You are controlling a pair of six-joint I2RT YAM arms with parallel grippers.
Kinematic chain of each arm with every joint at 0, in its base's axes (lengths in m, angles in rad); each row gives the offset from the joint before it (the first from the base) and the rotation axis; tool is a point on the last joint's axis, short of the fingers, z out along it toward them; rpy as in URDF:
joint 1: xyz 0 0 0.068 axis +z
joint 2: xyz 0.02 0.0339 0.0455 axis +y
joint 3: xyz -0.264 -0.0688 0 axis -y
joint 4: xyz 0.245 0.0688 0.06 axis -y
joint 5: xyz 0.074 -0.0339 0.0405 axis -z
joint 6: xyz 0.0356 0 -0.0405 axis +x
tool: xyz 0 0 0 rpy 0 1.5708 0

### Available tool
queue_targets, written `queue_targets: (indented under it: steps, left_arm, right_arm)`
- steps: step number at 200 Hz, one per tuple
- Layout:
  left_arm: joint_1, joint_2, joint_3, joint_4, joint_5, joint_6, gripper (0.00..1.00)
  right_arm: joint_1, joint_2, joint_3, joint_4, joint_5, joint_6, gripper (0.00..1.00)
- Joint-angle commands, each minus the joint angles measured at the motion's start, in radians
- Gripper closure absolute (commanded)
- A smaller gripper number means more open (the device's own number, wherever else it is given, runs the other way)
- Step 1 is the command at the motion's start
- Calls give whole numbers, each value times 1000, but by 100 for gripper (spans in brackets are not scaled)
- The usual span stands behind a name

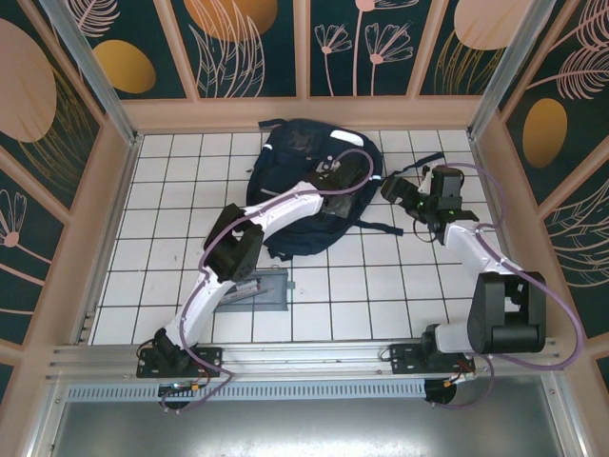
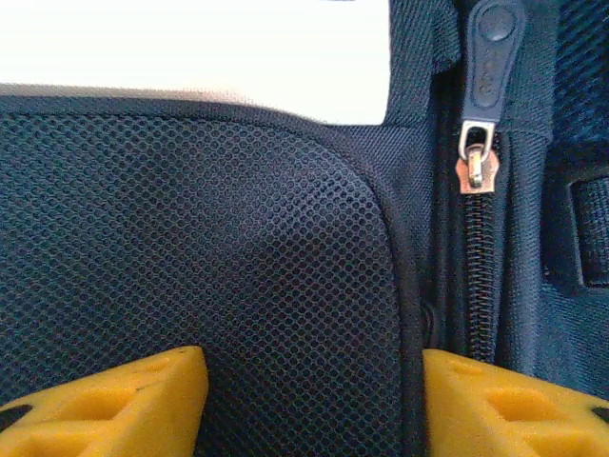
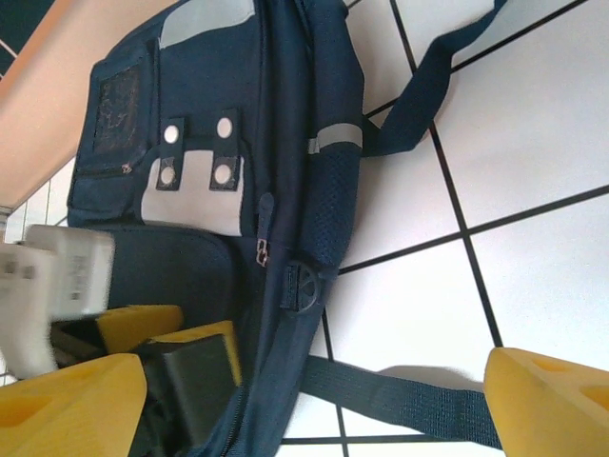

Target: Pack books, pencil case, and school supplies into a backpack

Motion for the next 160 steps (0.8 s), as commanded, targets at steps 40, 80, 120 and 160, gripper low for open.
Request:
queue_targets:
  steps: [40,80,120,160]
  left_arm:
    - [1,94,-86,-114,-113,53,64]
    - [2,-136,-322,144,61,60,100]
    - [3,-349,-475,314,151,32,100]
    - [4,-418,-502,329,185,10,100]
  right_arm:
    - [12,24,26,37,-4,27,13]
    - [36,146,126,50,-46,67,34]
    - [115,300,285,31,-56,94,53]
    - [196,425,383,11,-69,116,63]
